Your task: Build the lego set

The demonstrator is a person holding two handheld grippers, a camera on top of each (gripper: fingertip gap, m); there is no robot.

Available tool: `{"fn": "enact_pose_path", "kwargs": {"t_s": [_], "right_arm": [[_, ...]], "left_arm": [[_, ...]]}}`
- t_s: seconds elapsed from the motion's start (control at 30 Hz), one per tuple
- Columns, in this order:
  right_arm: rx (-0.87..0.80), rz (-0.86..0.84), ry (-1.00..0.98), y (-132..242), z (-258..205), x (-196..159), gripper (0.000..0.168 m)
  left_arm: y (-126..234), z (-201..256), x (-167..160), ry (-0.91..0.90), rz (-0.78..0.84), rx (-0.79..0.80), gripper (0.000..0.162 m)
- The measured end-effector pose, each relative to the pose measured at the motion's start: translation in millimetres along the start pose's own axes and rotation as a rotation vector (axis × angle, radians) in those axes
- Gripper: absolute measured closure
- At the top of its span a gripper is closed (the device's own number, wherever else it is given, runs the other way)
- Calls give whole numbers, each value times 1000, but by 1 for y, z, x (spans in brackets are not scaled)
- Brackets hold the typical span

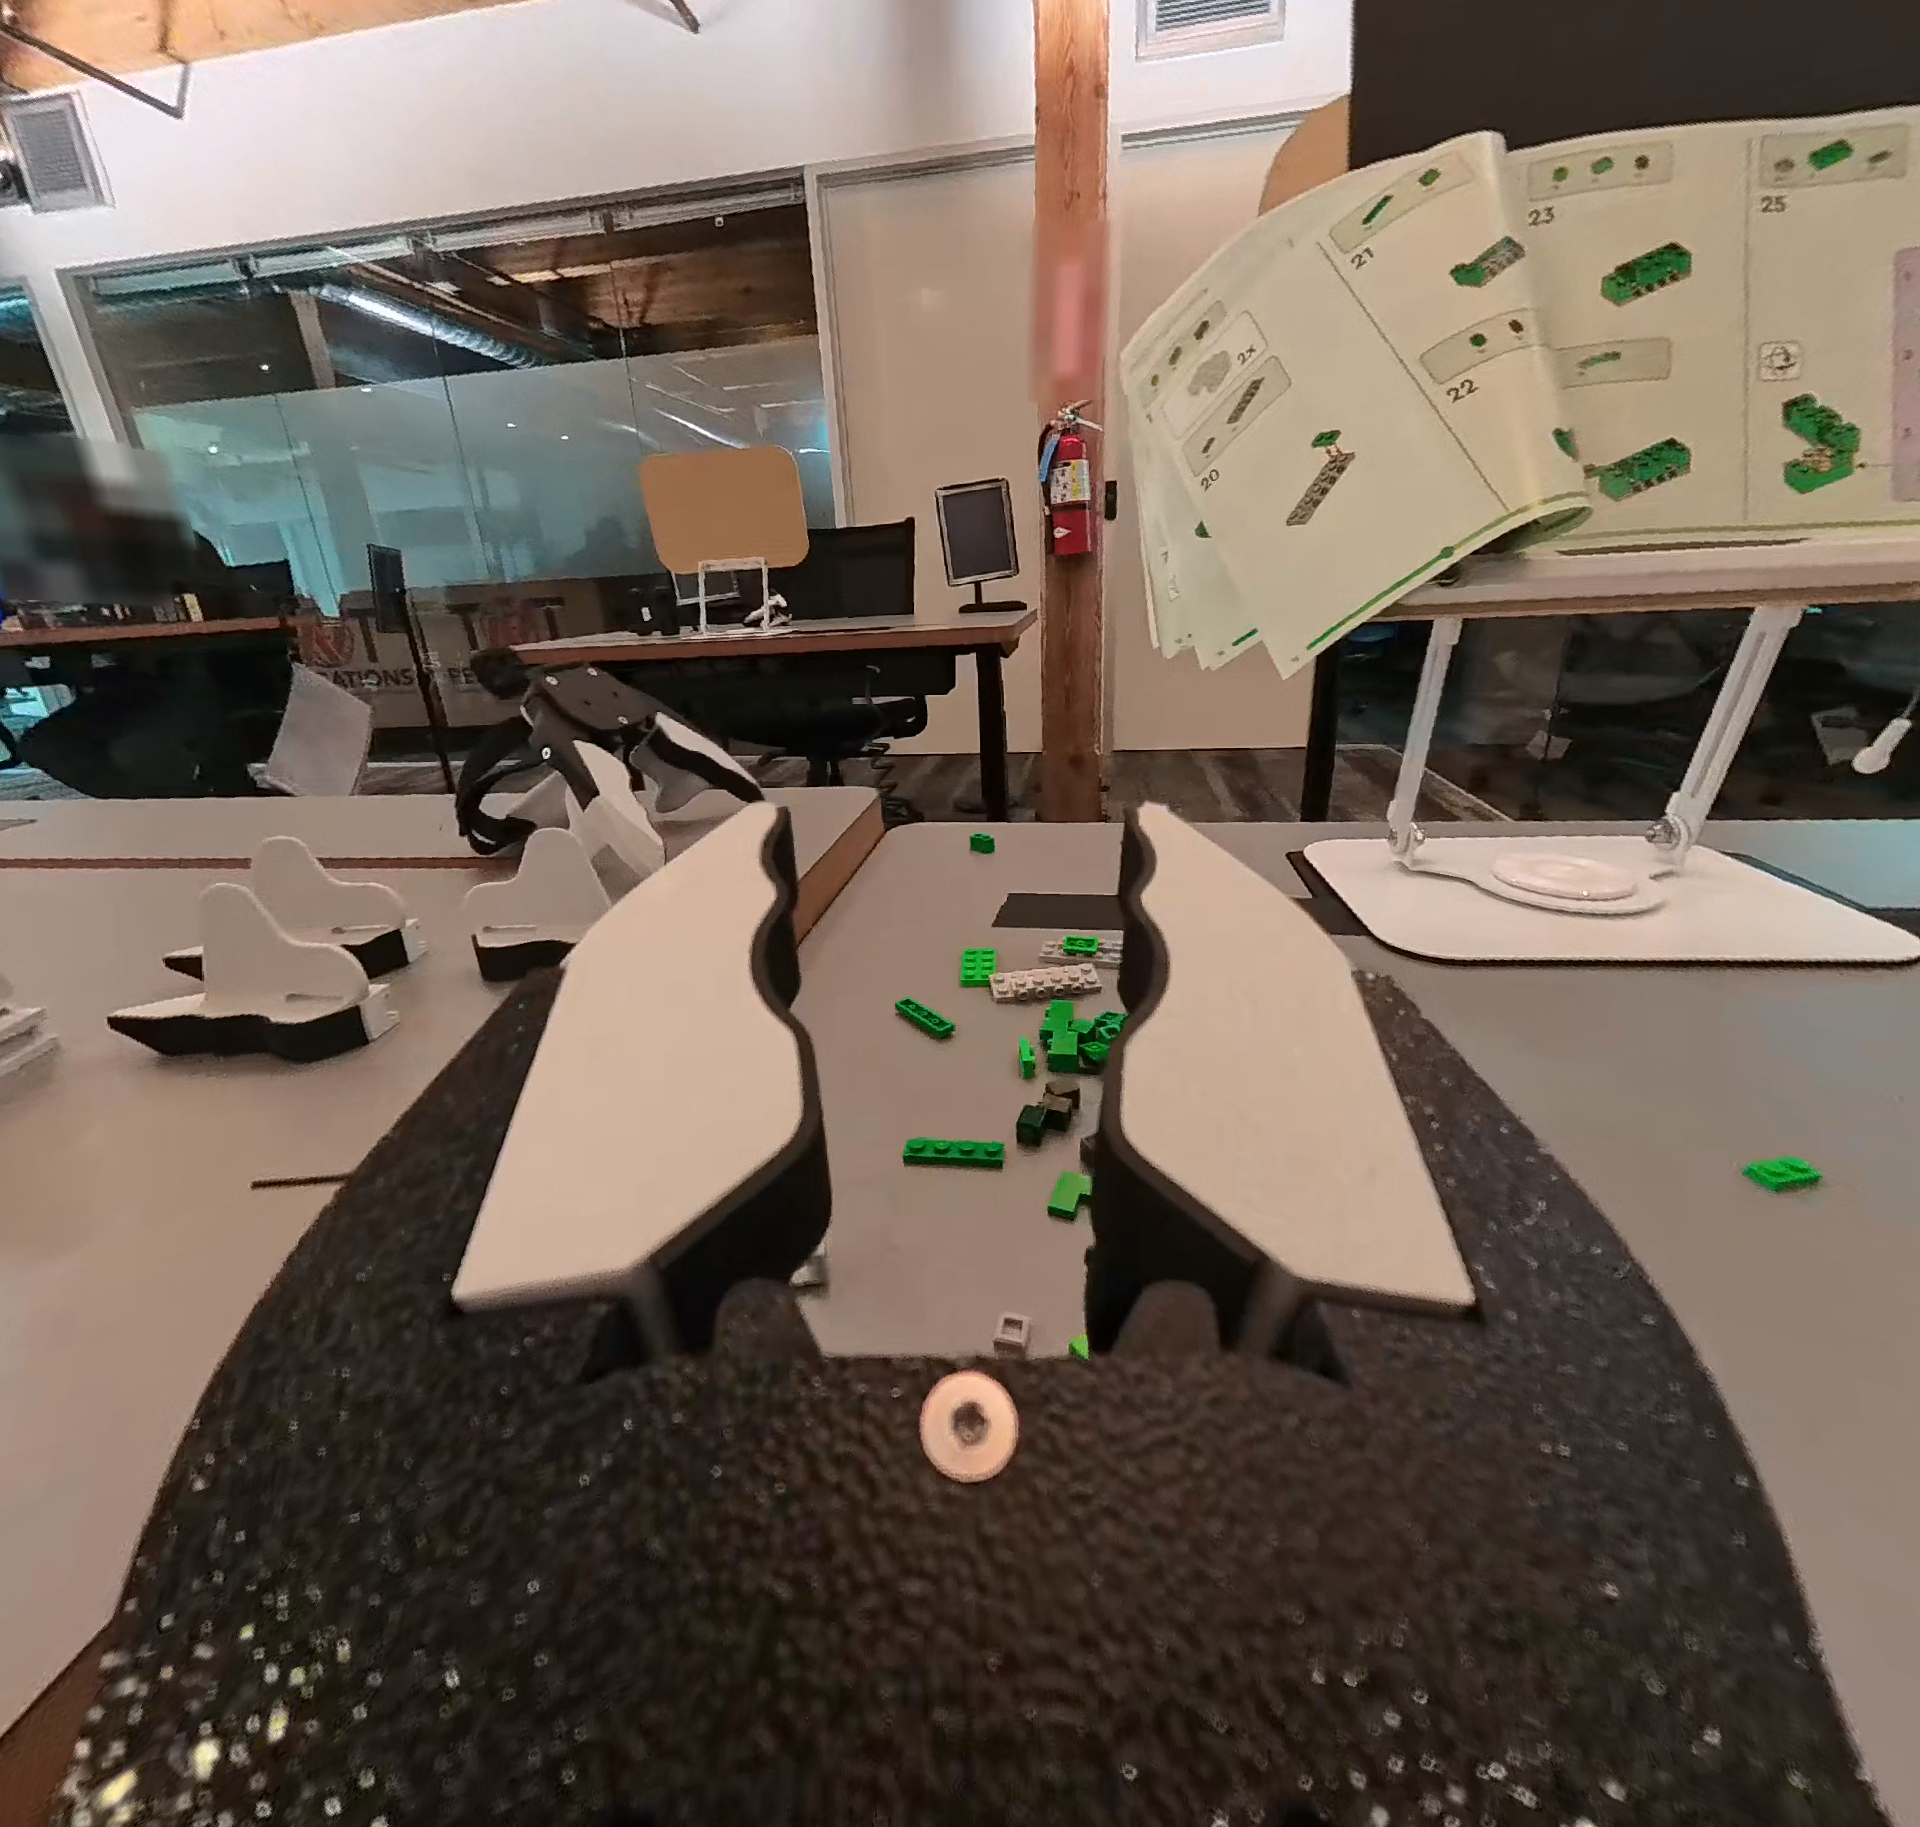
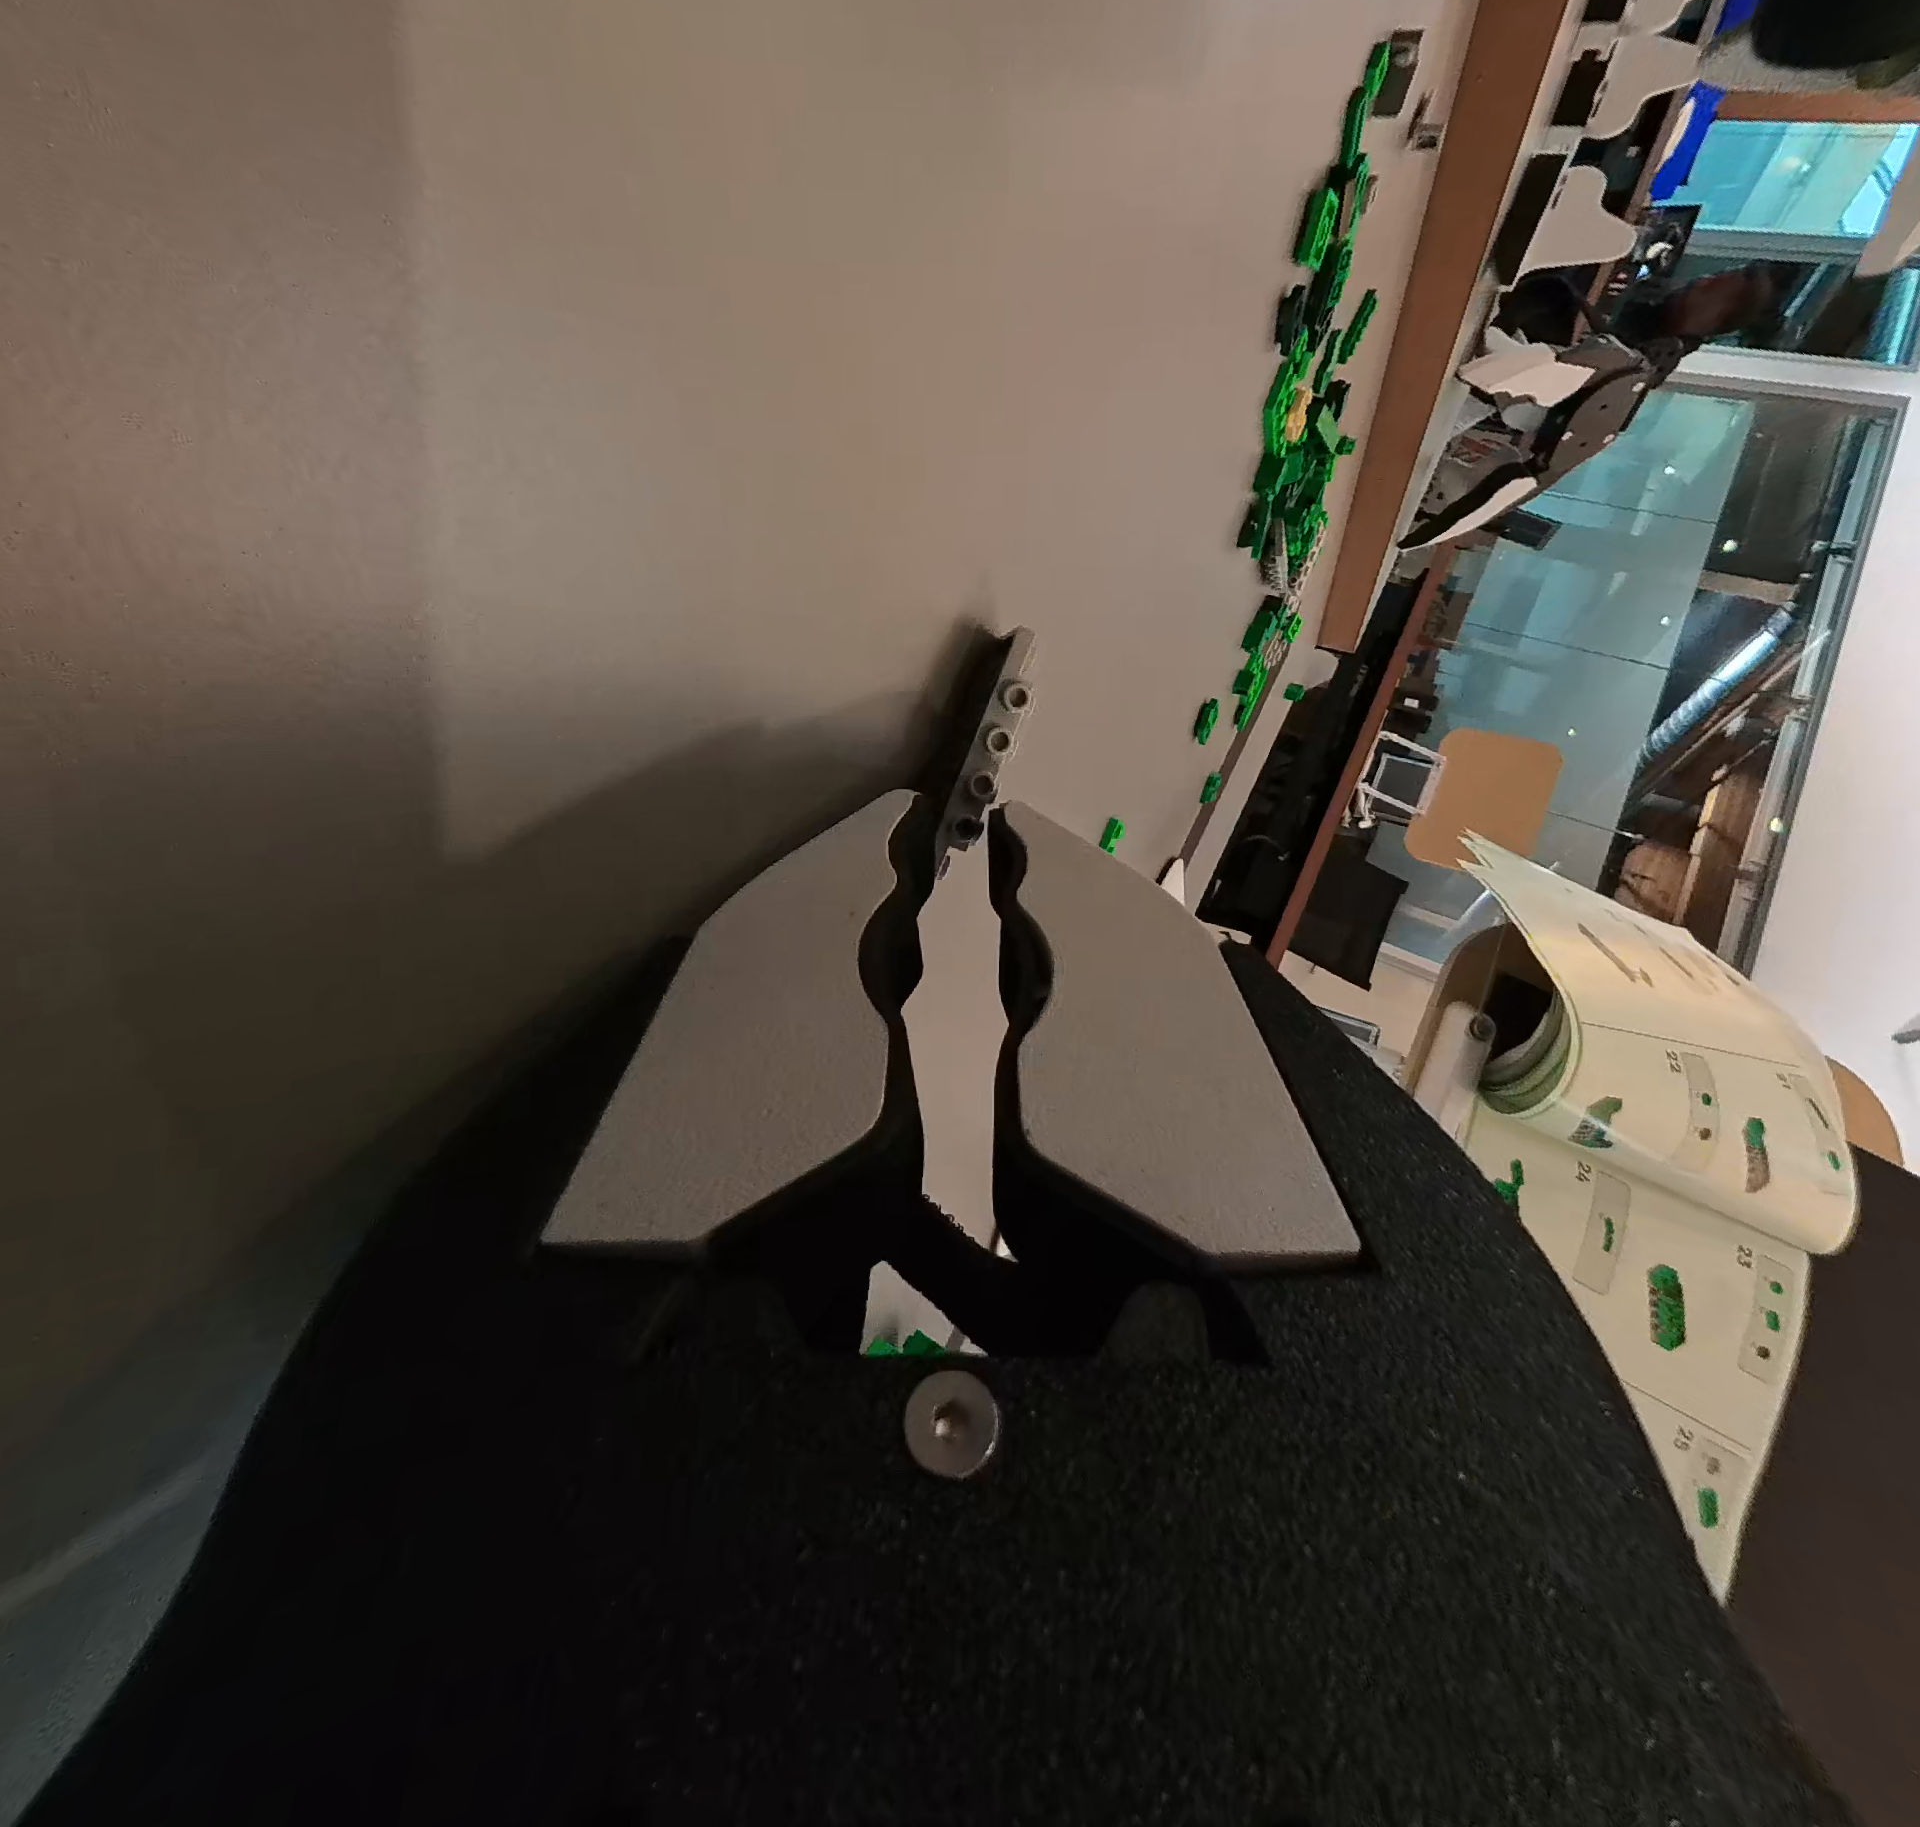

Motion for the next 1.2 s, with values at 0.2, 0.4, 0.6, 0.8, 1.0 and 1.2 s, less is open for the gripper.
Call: {"fn": "enact_pose_path", "kwargs": {"t_s": [0.2, 0.4, 0.6, 0.8, 1.0, 1.2], "right_arm": [[25, 20, -23, 2, -1, 0, 158], [37, 25, -36, 4, -2, -1, 156], [66, 38, -57, 6, -2, -1, 153], [251, 94, -267, 15, -5, 1, 145], [399, 263, -661, 29, 5, -4, 140], [384, 529, -978, 28, 14, -13, 140]], "left_arm": [[0, 11, -1, -55, 3, -34, 104], [-1, 13, -2, -45, -6, -46, 104], [-1, 14, -2, -52, -6, -41, 102], [0, 21, -1, -70, 0, -72, 101], [12, 69, 4, -171, 47, -304, 96], [53, 150, -3, -206, 6, -750, 104]]}}
Point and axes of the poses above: each gripper's, where its closed fingertips meet, y back along the fingers, x out of its top, z = x × y across the jaws, the point moved 2 cm from there along y, back along the fingers, and after that the axes turned 8 degrees about x, right-handed, at the moved point
